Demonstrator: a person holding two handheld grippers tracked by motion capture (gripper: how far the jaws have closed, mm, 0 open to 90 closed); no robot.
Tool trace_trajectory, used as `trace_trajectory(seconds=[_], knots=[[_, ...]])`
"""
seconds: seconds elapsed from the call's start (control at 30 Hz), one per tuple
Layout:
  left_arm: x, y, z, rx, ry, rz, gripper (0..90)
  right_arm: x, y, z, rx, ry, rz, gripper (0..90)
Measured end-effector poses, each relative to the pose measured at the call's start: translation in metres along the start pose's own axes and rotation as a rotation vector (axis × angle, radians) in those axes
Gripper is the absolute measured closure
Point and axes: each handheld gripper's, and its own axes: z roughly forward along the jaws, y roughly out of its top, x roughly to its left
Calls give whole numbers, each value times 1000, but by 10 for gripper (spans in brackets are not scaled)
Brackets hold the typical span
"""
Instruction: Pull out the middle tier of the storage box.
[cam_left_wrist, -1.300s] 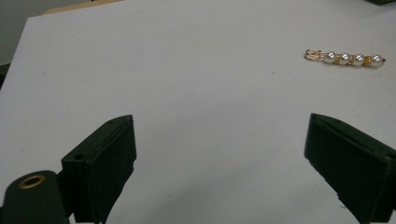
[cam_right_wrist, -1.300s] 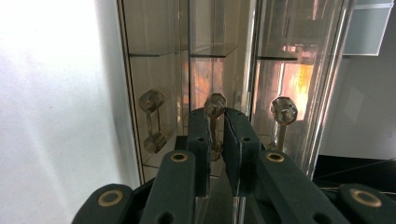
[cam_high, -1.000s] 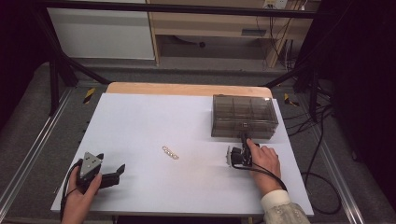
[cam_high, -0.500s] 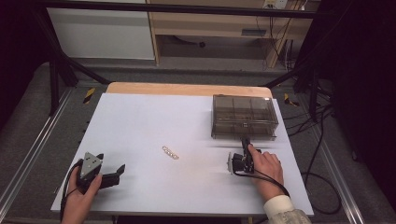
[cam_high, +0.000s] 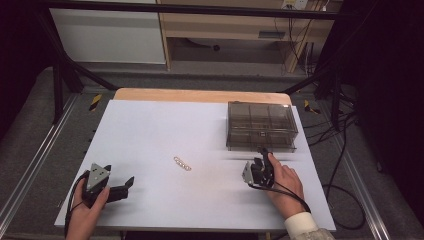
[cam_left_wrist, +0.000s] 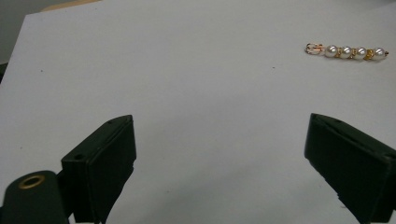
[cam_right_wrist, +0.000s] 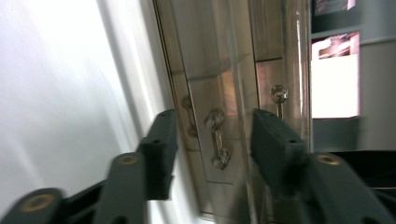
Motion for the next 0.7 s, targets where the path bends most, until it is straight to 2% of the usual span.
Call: trace_trajectory(seconds=[0.1,0.17,0.3,0.43,0.6,0.7], knots=[[-1,0,0,2,-2,4,88,-14,7,-4,-44,85,122,398],[-1,0,0,2,-3,4,87,-25,11,-2,-74,166,186,363],[0,0,0,4,-3,1,87,-42,17,8,-105,321,293,293],[0,-1,0,6,-5,2,87,-56,20,16,-137,436,396,264],[-1,-1,1,9,-7,3,87,-68,19,28,-137,548,436,261],[0,-1,1,10,-6,2,87,-73,19,35,-123,593,434,262]])
